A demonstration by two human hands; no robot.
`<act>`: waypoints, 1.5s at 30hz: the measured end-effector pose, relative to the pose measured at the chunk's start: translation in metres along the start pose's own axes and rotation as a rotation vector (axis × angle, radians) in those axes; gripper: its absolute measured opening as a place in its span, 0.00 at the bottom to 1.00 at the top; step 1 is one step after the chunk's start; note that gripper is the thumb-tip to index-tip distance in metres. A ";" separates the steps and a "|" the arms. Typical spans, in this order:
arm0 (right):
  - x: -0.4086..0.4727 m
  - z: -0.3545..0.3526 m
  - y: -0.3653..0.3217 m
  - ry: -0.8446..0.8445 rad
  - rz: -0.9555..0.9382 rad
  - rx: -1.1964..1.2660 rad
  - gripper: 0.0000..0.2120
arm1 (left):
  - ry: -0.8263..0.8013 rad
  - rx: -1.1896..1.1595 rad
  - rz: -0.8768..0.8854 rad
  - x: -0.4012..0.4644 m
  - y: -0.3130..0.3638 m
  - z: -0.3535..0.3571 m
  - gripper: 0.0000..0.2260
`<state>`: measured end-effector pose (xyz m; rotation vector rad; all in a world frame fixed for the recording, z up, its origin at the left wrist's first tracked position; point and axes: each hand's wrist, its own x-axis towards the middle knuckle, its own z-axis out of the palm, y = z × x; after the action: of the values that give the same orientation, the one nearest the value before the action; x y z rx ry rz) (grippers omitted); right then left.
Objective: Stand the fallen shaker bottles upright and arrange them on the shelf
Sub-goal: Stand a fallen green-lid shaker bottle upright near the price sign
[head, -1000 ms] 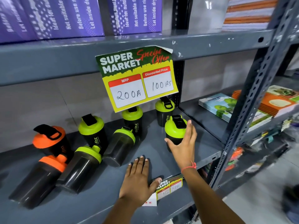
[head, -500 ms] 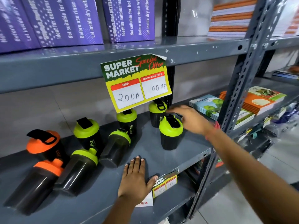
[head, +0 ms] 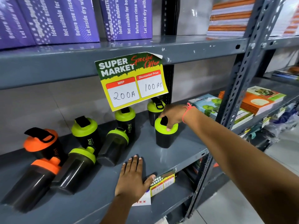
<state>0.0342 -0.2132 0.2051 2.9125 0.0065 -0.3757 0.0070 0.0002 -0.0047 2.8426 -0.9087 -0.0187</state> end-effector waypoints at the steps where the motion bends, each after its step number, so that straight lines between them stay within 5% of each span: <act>1: 0.000 -0.004 0.002 -0.054 0.020 -0.043 0.36 | 0.007 0.005 0.000 0.000 0.000 0.000 0.37; 6: 0.001 -0.008 0.009 -0.205 0.004 -0.037 0.39 | 0.012 0.011 0.005 0.001 -0.001 0.002 0.38; 10: 0.001 -0.003 0.011 -0.055 0.017 0.186 0.27 | 0.014 0.003 0.001 0.001 -0.001 0.002 0.38; 16: 0.005 0.007 0.011 0.087 0.190 0.032 0.23 | 0.014 0.000 0.002 -0.001 0.001 -0.002 0.37; 20: 0.005 0.012 0.013 -0.056 0.287 0.097 0.39 | 0.011 -0.009 -0.001 -0.001 0.002 -0.003 0.38; 24: 0.007 0.016 0.006 -0.113 0.126 0.339 0.46 | 0.002 -0.013 -0.004 -0.001 0.002 -0.003 0.38; 35: 0.013 0.021 0.001 -0.010 0.275 0.278 0.47 | 0.024 0.005 -0.002 0.000 0.001 -0.003 0.38; 39: 0.012 0.020 -0.001 -0.090 0.314 0.271 0.48 | 0.034 -0.026 0.014 -0.004 0.000 -0.007 0.37; 41: 0.007 0.015 -0.009 0.061 0.343 0.278 0.45 | 0.017 -0.028 0.029 -0.011 -0.004 -0.009 0.34; 44: 0.010 0.005 -0.047 0.633 0.241 0.375 0.28 | 0.098 -0.006 -0.001 -0.035 -0.016 -0.018 0.34; 45: 0.014 0.004 -0.068 0.678 0.180 0.419 0.24 | 0.122 -0.011 -0.015 -0.044 -0.019 -0.022 0.34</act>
<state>0.0443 -0.1481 0.1843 3.2449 -0.2556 0.7273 -0.0168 0.0442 0.0121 2.8051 -0.8591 0.1456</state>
